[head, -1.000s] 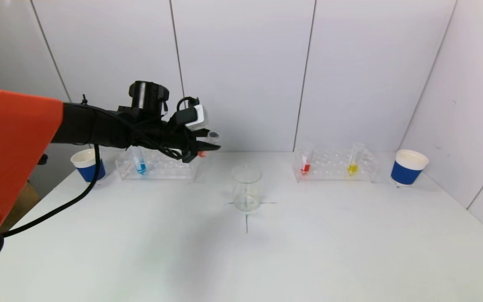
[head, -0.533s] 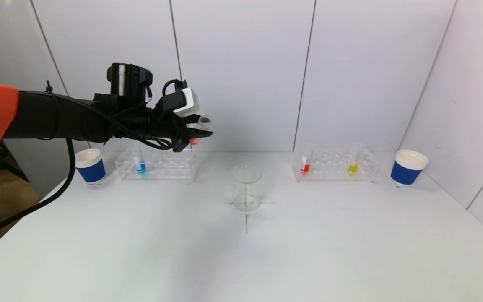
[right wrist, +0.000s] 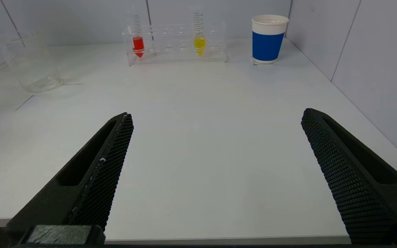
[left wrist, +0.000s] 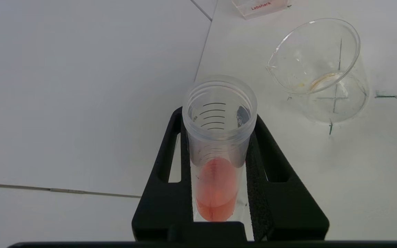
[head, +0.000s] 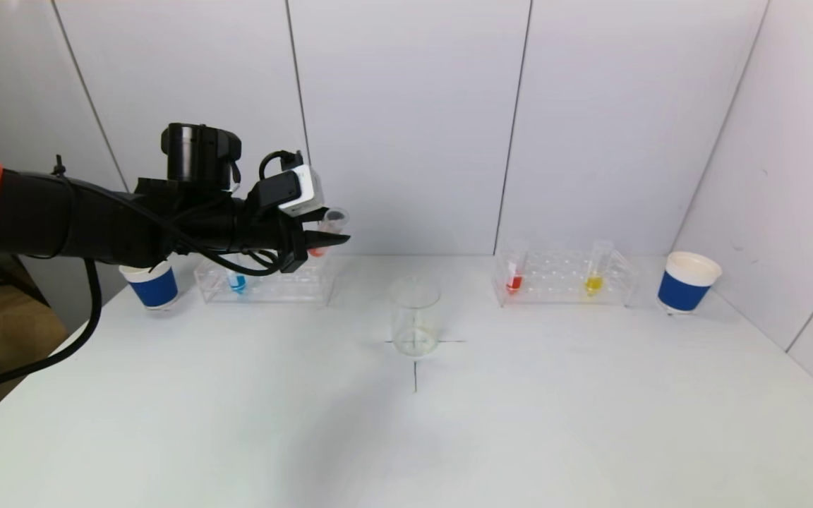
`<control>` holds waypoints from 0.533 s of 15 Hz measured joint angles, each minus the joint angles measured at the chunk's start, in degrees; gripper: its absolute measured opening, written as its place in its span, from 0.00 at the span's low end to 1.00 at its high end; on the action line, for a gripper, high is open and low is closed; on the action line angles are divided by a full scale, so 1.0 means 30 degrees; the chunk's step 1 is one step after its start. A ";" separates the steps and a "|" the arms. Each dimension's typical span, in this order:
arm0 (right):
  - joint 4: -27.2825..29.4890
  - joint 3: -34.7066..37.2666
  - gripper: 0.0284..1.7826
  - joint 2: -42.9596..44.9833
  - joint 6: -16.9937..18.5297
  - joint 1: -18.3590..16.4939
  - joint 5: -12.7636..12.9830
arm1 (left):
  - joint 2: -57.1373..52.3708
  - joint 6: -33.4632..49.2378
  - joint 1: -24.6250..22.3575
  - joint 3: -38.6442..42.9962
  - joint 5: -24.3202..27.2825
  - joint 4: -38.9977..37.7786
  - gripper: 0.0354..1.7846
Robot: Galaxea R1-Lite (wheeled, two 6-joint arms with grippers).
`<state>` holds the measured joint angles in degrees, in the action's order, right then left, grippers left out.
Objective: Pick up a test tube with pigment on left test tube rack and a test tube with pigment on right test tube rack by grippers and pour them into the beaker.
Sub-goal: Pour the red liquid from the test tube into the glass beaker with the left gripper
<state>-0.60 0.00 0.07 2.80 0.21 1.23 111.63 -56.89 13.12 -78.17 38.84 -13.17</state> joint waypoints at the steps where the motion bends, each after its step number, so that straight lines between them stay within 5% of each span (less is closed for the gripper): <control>1: 0.0000 0.0000 1.00 0.0000 0.0000 0.0000 0.0008 | -0.0102 0.0012 -0.0057 0.0313 0.0033 -0.0085 0.24; 8: 0.0000 0.0000 1.00 0.0000 0.0000 0.0000 -0.0008 | -0.0374 0.0195 -0.0431 0.1646 0.0110 -0.1166 0.24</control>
<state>-0.60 0.00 0.07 2.80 0.21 1.21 110.51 -56.31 11.82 -73.23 39.17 -16.66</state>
